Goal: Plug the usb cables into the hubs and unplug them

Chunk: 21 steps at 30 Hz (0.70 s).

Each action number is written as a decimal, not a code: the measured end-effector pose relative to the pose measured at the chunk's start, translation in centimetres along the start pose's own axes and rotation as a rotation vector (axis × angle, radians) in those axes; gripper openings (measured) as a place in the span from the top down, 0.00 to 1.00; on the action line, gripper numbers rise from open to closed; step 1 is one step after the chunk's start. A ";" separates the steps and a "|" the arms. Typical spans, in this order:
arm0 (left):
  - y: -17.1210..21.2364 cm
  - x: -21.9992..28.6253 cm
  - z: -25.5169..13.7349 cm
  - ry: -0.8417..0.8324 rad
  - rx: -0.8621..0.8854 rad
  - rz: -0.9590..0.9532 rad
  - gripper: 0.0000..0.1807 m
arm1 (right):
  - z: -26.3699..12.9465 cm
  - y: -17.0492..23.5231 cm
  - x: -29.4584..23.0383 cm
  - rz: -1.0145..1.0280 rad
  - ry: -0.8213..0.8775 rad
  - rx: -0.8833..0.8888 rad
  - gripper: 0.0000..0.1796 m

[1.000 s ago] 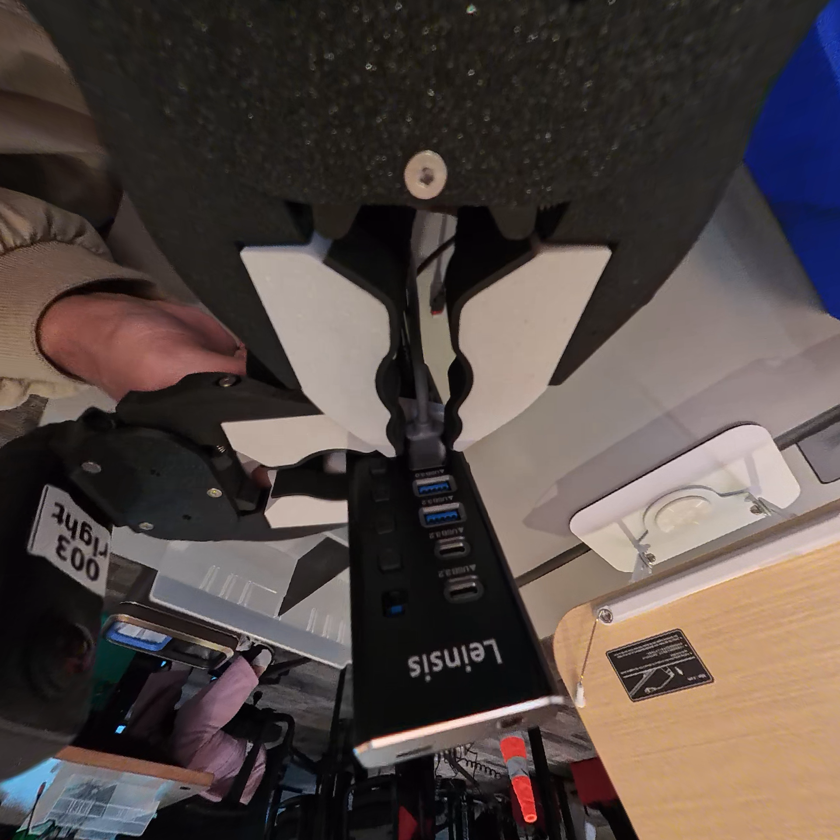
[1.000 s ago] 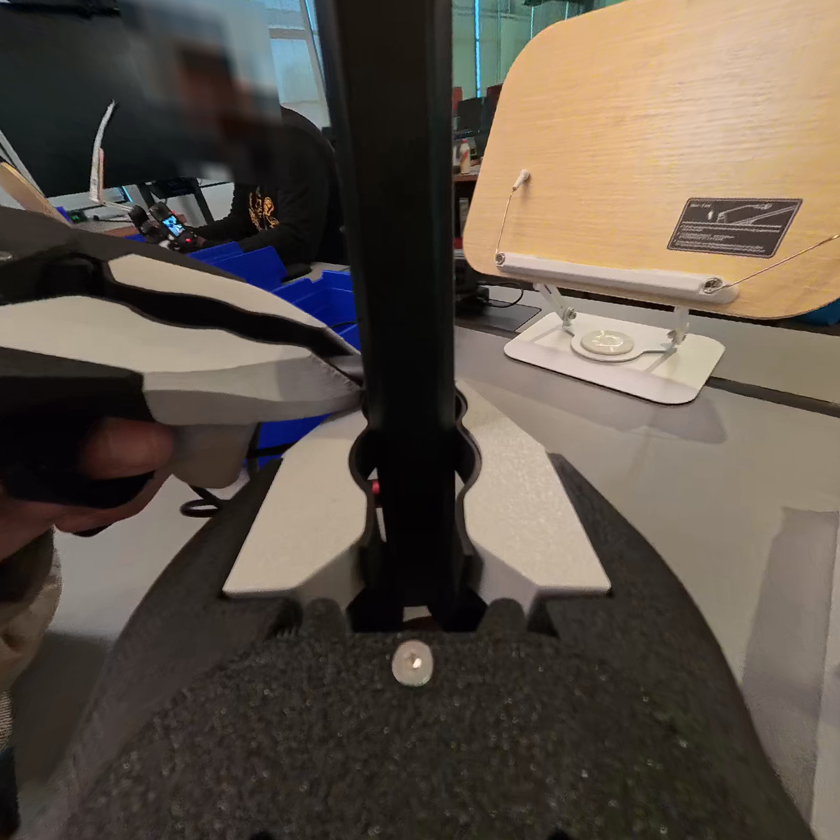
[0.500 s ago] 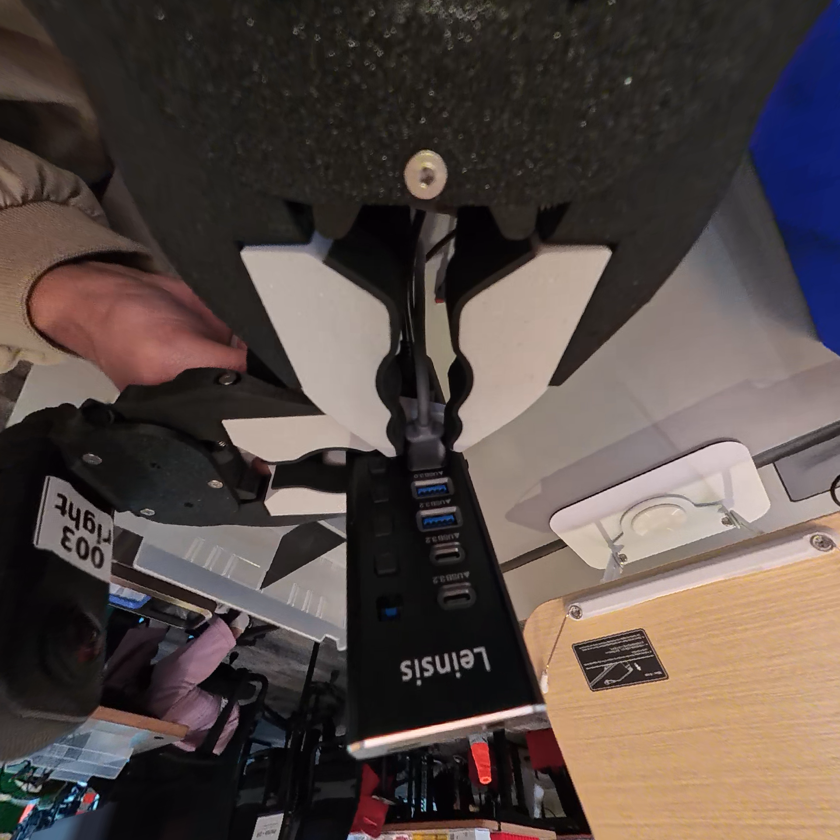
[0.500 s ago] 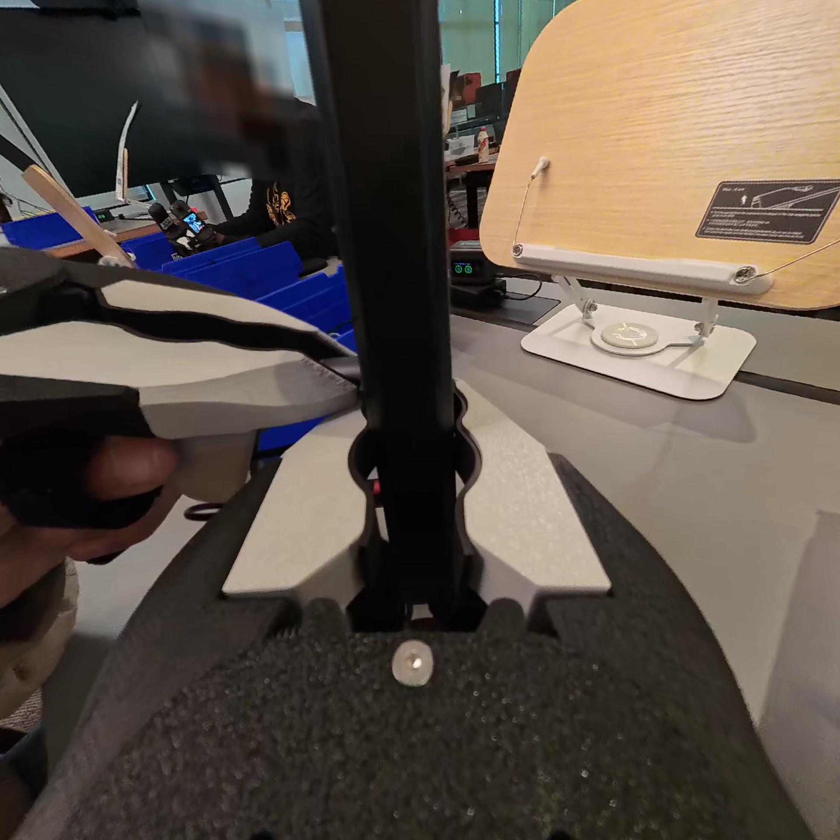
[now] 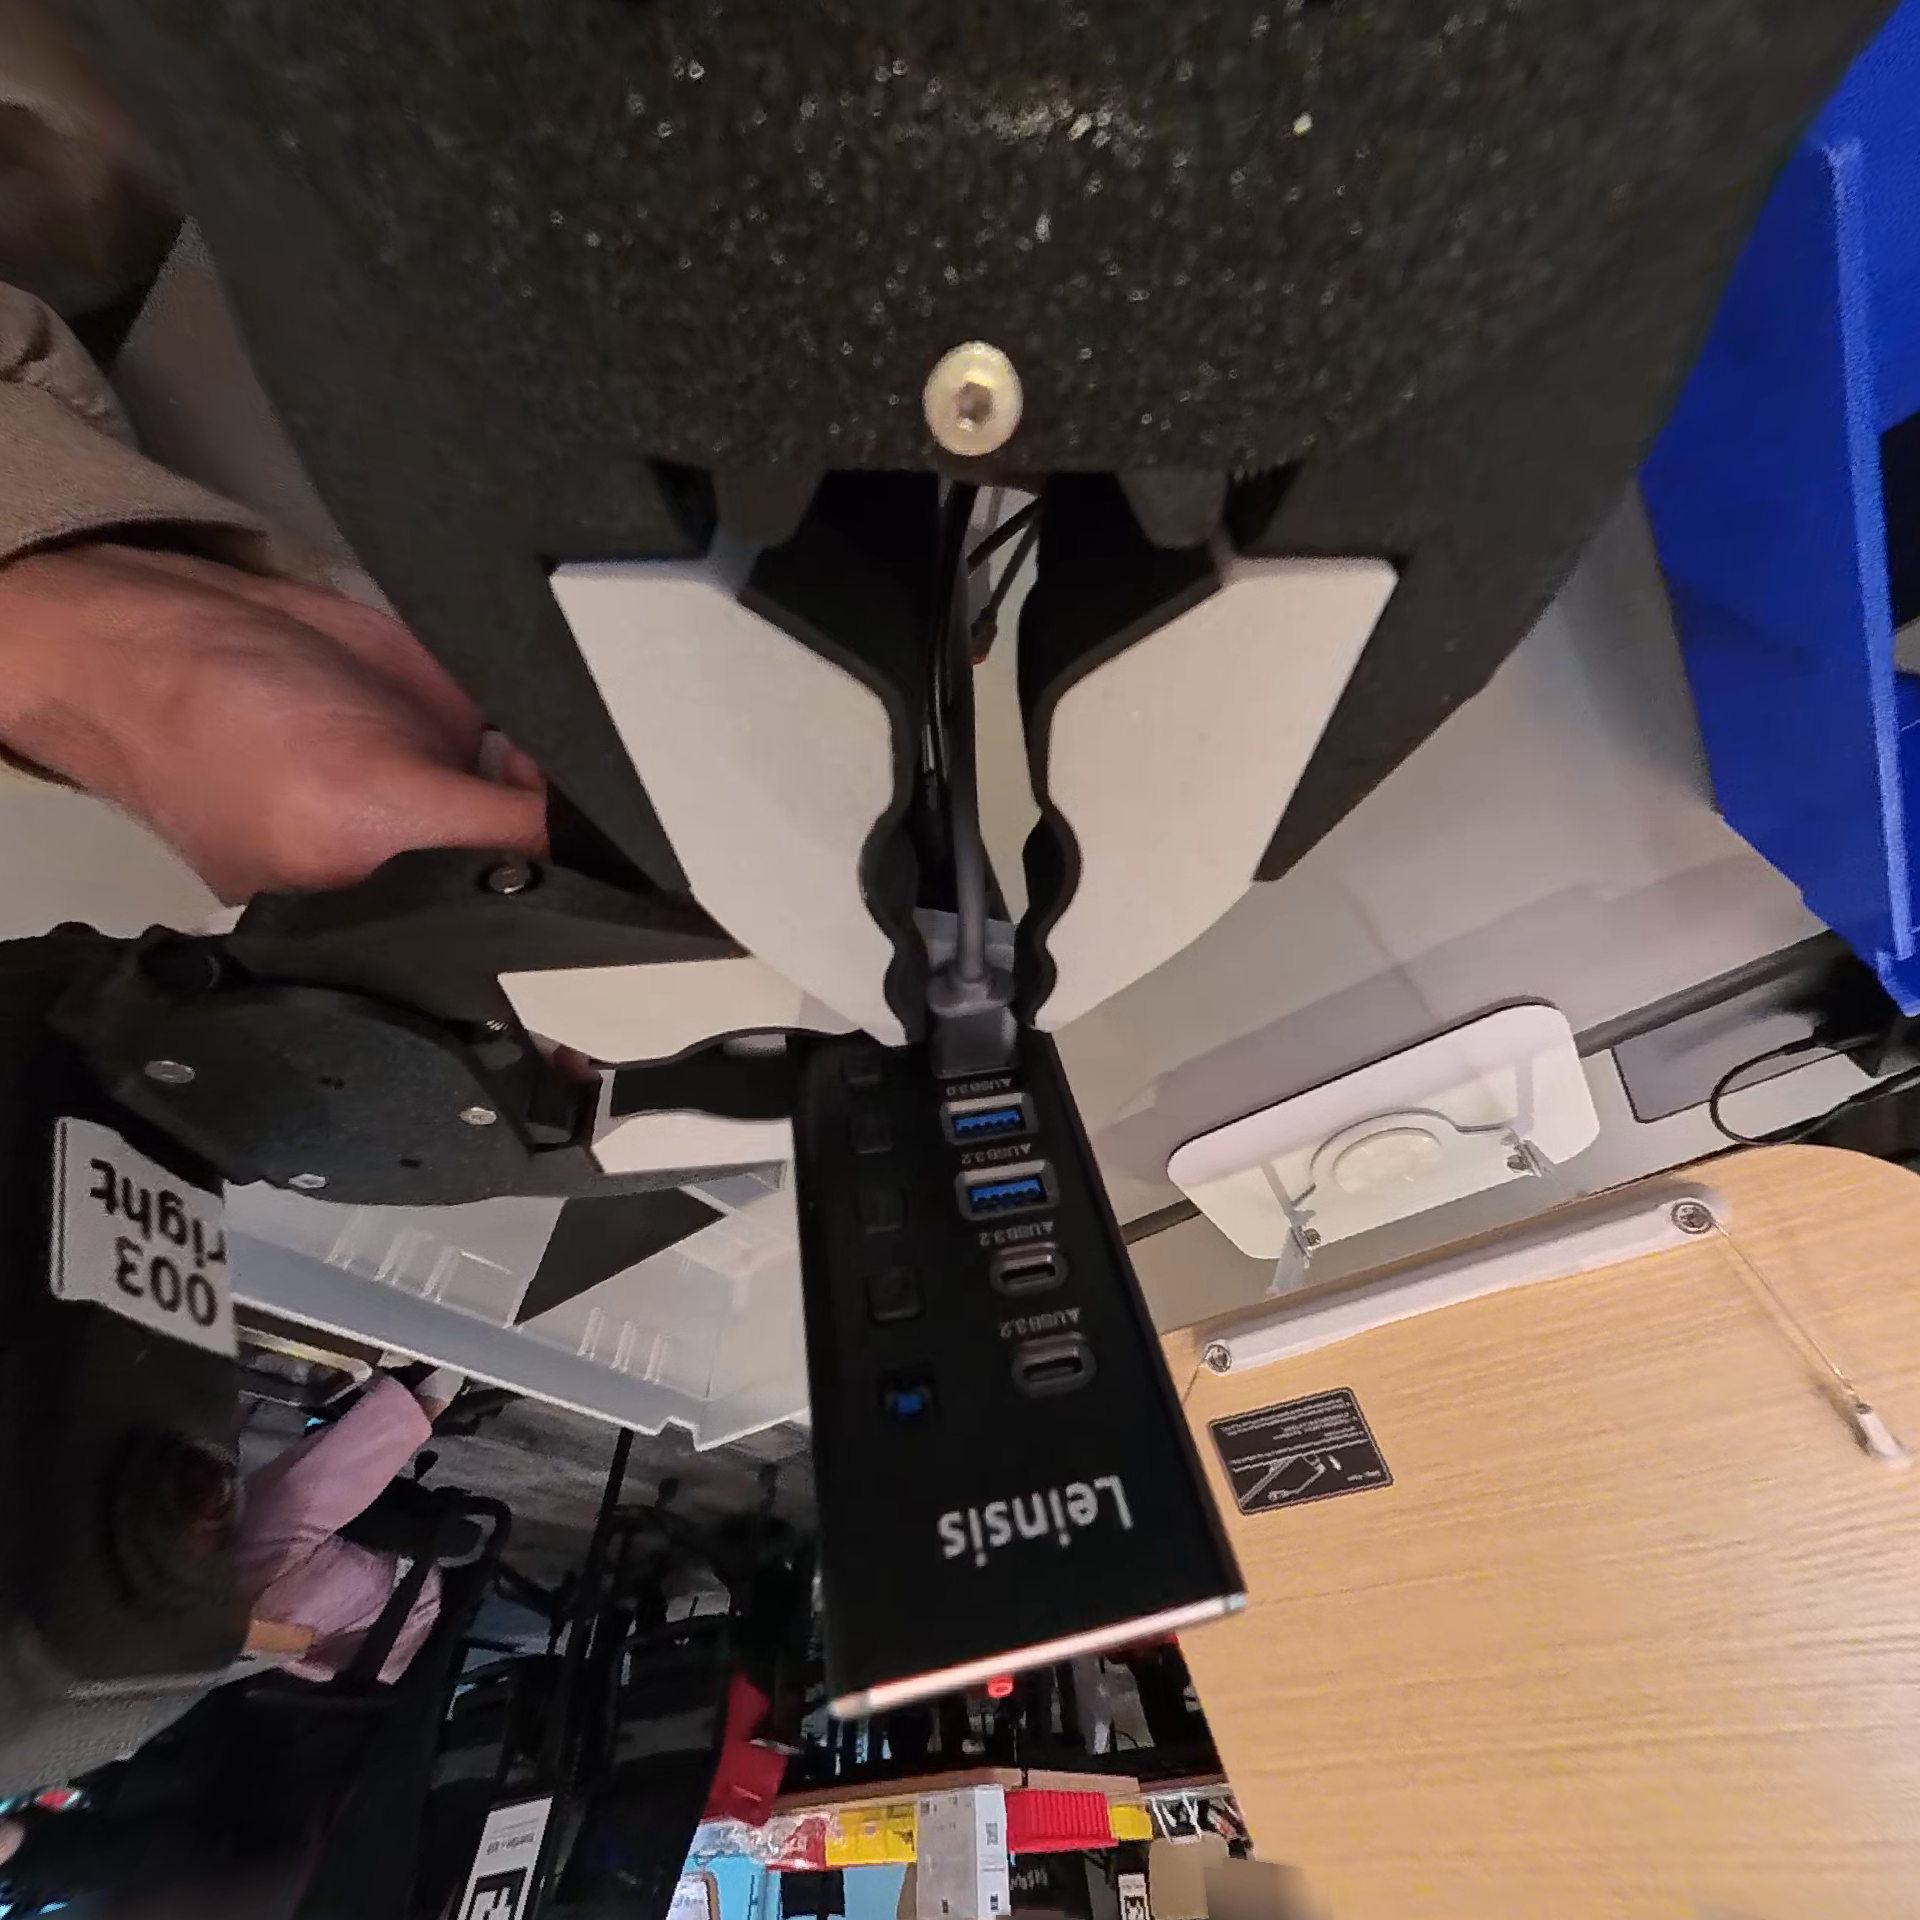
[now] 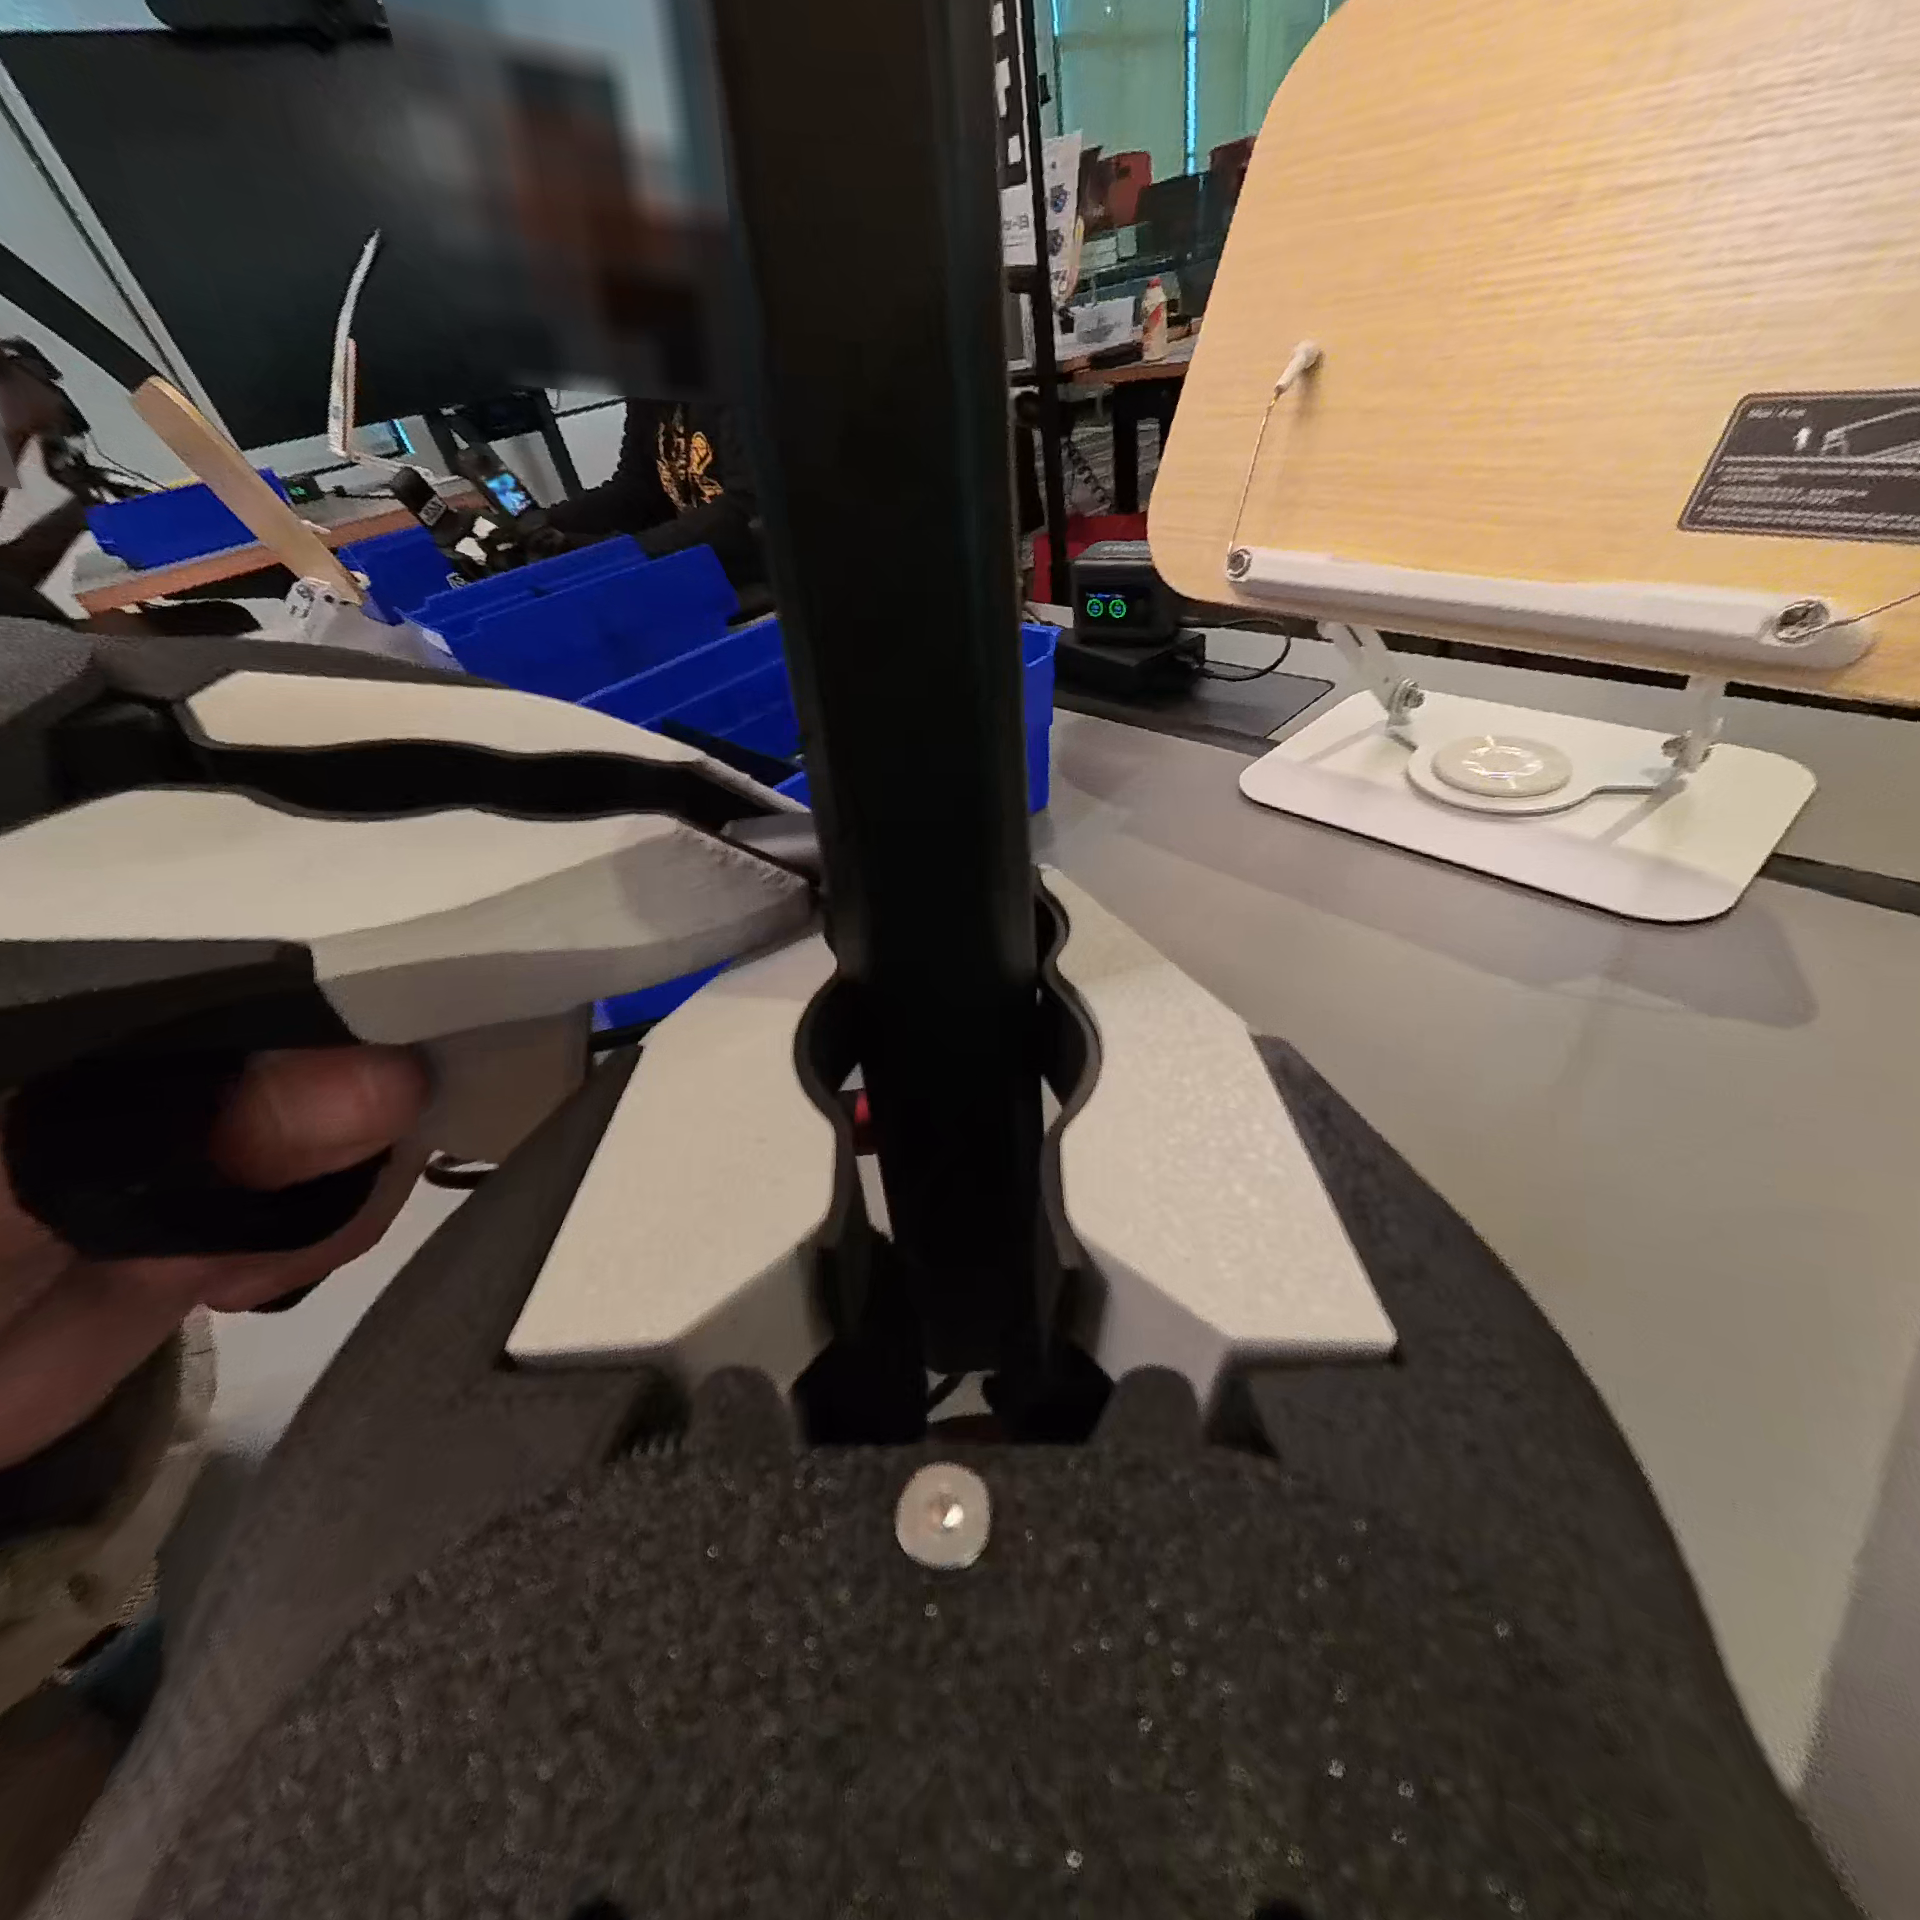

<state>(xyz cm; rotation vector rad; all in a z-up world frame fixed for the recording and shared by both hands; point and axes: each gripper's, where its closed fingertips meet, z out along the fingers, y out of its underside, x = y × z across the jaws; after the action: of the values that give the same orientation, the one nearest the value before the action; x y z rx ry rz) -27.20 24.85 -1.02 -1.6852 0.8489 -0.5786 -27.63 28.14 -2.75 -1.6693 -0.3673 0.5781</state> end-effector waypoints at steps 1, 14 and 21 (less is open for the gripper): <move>0.1 0.0 0.1 -0.002 -0.004 0.001 0.91 | 0.0 0.2 0.0 0.001 0.001 -0.005 0.84; 1.6 1.0 2.8 0.117 -0.080 -0.075 0.91 | 0.5 2.7 2.4 0.071 0.039 -0.070 0.83; 1.4 1.2 2.7 0.122 -0.071 0.007 0.91 | 0.3 2.4 2.6 0.084 0.014 -0.065 0.85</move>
<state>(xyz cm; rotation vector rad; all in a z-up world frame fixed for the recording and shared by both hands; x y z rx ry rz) -24.80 25.33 -3.19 -1.7241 0.9726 -0.6587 -25.88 29.31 -5.59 -1.7568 -0.3099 0.6222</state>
